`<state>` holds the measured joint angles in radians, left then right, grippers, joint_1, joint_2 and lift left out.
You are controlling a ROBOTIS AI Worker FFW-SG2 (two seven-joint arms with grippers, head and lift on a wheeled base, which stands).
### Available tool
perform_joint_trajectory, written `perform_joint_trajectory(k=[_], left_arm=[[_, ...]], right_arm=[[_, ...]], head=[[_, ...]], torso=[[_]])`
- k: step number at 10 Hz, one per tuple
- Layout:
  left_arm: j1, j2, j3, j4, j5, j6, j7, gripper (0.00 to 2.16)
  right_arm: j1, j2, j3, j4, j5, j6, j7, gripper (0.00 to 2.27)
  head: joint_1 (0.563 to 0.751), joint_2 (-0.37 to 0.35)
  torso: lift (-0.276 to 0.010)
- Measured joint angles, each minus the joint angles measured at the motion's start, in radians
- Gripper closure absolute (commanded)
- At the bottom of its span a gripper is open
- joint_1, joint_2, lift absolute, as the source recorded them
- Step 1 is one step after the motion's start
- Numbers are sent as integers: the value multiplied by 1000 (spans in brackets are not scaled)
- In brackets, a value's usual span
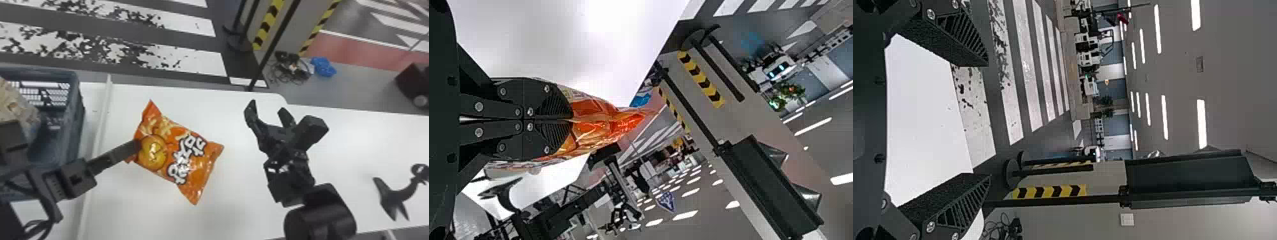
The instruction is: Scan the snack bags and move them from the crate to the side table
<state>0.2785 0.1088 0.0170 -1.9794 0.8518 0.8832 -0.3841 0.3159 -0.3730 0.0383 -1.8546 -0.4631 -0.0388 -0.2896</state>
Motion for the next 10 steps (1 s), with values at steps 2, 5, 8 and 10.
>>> perform_joint_trajectory(k=[2, 5, 8, 10], left_arm=[[-44, -14, -85, 67, -28, 0, 6, 1868], [-89, -41, -212, 164, -107, -15, 21, 1865], [-121, -54, -266, 271, -151, -86, 42, 1733], [-133, -58, -287, 305, -163, -133, 69, -2]], right_arm=[[0, -1, 0, 1, -2, -4, 1, 144], [0, 0, 1, 1, -6, -10, 1, 144], [1, 0, 4, 1, -8, -12, 3, 144], [5, 0, 6, 1, -8, -16, 5, 144]], head=[[695, -350], [695, -350], [695, -350], [695, -350]], torso=[[-87], [-87], [-87], [-87]])
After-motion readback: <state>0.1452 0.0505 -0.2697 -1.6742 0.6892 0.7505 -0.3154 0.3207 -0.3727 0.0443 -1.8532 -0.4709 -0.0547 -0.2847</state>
